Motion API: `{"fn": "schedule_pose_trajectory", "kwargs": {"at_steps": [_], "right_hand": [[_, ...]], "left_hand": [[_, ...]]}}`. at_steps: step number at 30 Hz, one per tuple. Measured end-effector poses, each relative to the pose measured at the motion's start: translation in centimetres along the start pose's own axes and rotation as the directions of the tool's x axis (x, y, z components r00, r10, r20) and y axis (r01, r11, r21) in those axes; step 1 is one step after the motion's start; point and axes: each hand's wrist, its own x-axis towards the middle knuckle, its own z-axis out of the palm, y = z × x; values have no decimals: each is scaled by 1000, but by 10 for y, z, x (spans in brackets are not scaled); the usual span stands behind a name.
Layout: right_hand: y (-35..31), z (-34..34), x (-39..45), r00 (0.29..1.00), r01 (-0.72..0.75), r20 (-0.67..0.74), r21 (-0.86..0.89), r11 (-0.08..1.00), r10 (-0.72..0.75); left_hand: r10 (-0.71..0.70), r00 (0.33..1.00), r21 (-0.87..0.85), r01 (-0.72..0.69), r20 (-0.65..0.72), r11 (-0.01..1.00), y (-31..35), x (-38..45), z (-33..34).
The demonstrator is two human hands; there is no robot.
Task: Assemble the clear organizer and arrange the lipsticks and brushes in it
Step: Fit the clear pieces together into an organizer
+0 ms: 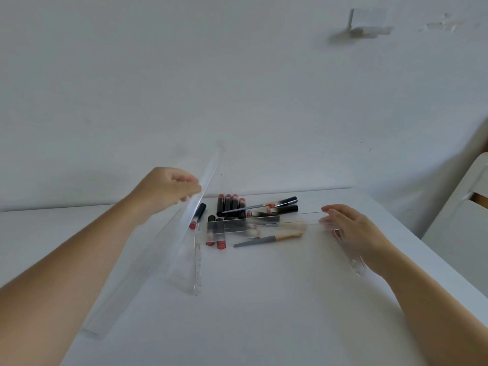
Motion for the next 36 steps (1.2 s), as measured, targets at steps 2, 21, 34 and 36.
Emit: {"fn": "schedule_pose_trajectory", "kwargs": {"at_steps": [2,21,34,36], "right_hand": [[1,2,1,1000,4,-19,17,1000,-4],[12,-10,11,999,-25,-29,135,991,29],[12,-9,8,997,-73,15,193,978,72],[12,-9,7,997,-77,12,204,976,76]], "left_hand": [[71,997,-115,-74,-37,991,14,-3,-2],[501,764,217,-613,406,760,69,-64,112],[556,720,295,-685,415,666,54,-67,133],[567,711,303,-696,415,651,53,-67,136]]}}
